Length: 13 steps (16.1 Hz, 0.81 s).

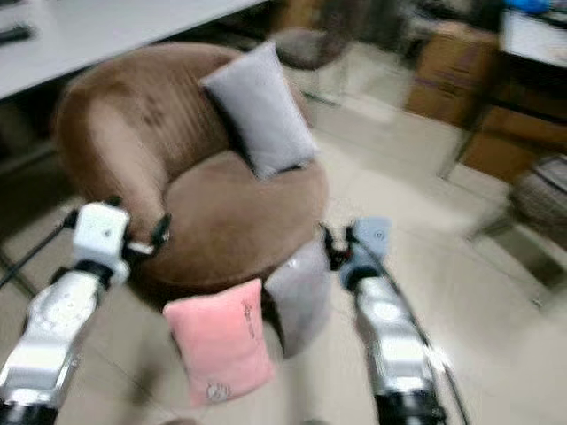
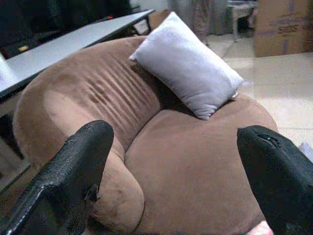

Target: Move the pillow to the sofa from floor

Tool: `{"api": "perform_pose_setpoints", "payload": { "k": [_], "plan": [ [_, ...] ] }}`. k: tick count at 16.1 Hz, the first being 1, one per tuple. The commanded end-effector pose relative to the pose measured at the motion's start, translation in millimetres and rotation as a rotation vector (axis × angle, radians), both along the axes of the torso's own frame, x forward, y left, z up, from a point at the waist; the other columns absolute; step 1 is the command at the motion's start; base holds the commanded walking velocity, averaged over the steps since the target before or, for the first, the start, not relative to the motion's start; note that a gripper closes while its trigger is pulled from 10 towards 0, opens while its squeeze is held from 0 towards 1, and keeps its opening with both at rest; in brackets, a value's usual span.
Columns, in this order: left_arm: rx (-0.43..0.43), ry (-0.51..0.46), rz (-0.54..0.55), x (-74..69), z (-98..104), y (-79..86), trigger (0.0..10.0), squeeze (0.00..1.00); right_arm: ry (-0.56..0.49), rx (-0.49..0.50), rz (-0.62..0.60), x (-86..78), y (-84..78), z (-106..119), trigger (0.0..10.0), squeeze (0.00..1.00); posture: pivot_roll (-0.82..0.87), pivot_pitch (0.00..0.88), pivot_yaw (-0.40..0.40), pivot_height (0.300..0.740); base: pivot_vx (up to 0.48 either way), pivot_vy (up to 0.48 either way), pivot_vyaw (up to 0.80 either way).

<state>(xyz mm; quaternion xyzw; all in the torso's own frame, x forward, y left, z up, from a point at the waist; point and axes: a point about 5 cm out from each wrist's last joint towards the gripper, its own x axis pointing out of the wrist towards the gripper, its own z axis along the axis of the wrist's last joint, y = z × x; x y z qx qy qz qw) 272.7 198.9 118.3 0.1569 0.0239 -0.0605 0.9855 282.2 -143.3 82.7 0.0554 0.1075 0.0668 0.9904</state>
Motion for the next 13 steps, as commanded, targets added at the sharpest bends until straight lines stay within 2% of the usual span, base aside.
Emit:
{"api": "perform_pose_setpoints", "payload": {
  "k": [1,13],
  "plan": [
    [-0.004,-0.011,-0.025,3.2,2.8,-7.4,10.0,0.0,-0.006,-0.021,-0.031,-0.4,-10.9,2.0,10.0,0.0,0.09,0.0,-0.026,0.74,0.0,0.371,-0.8],
    [-0.002,-0.011,-0.034,5.3,4.2,-8.5,10.0,0.0,-0.002,-0.013,-0.038,-0.8,-9.6,1.9,10.0,0.0,0.08,0.0,-0.011,0.74,0.0,0.373,-0.8]
  ]
}}
